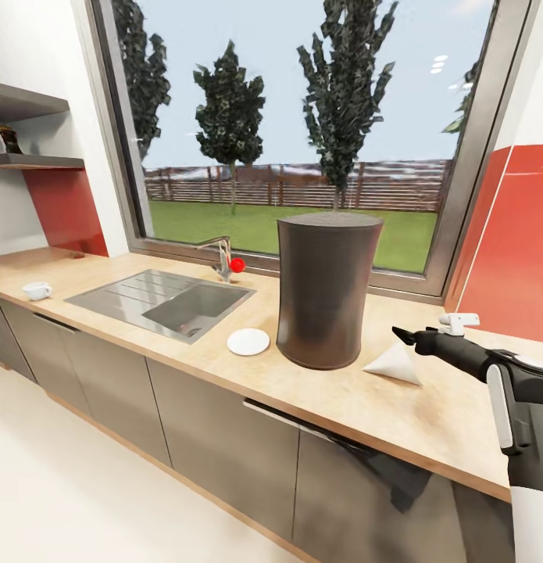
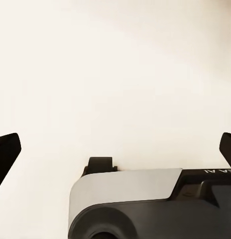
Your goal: Set up a coffee station on the kitchen countertop: keep the coffee maker on the countertop, move the bottle of coffee from the kitchen shelf to the counter next to the coffee maker, place a paper coffee filter on top of the coffee maker, put the saucer next to the coffee maker with the coffee cup on the saucer, and place the electric kettle next to the coffee maker.
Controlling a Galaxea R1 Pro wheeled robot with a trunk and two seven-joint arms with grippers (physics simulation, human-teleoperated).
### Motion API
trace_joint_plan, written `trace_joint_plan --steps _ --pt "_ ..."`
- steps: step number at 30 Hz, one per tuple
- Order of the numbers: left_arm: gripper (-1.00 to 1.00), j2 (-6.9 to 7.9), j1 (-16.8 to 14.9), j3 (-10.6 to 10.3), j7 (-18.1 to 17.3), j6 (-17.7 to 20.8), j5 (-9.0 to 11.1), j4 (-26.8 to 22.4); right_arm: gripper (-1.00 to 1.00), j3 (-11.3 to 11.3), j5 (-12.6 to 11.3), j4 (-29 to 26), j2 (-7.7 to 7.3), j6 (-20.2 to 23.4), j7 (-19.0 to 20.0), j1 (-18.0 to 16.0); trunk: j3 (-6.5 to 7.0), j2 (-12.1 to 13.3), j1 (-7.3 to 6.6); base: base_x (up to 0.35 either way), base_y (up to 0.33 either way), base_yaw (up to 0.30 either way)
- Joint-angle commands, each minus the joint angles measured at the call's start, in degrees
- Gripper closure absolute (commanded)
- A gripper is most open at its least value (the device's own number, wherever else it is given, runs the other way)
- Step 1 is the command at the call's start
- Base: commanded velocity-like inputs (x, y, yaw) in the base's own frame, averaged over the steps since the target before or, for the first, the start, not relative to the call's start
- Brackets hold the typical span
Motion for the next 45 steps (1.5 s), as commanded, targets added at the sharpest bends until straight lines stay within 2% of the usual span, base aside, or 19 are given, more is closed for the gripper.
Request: trace_joint_plan --steps 1,20,30,31,32,35,45 --pt "-1.0 -0.01 0.01 0.02 0.02 -0.1 -0.01 -0.05 -1.0 -0.08 -0.01 -0.03 0.01 0.36 0.25 -0.05 -0.05 -0.03 0.0 0.0 0.0 0.0" --pt "-1.0 -0.01 0.01 0.03 0.02 -0.1 -0.01 -0.05 -1.0 -0.08 0.58 0.42 0.02 0.23 0.17 0.0 -0.05 -0.03 0.0 0.0 0.0 0.0" --pt "-1.0 -0.01 0.01 0.06 0.02 -0.1 -0.01 -0.05 -1.0 -0.08 0.65 0.76 0.06 0.15 0.13 1.3 -0.05 -0.03 0.0 0.0 0.0 0.0" --pt "-1.0 -0.01 0.01 0.07 0.02 -0.1 -0.01 -0.05 -1.0 -0.08 0.64 0.84 0.14 0.12 0.12 1.61 -0.05 -0.03 0.0 0.0 0.0 0.0" --pt "-1.0 -0.01 0.01 0.09 0.02 -0.1 -0.01 -0.08 -1.0 -0.08 0.61 1.17 0.83 -0.01 0.08 2.75 -0.05 -0.03 0.0 0.0 0.0 0.0" --pt "-1.0 -0.01 0.01 0.1 0.02 -0.1 -0.01 -0.1 -1.0 -0.08 0.6 1.27 1.08 -0.05 0.08 2.98 -0.05 -0.03 0.0 0.0 0.0 0.0" --pt "-1.0 -0.01 0.01 0.1 0.02 -0.1 -0.01 -0.06 -1.0 -0.08 0.62 2.46 1.24 -0.08 -0.01 3.19 -0.05 -0.03 0.0 0.0 0.0 0.0"
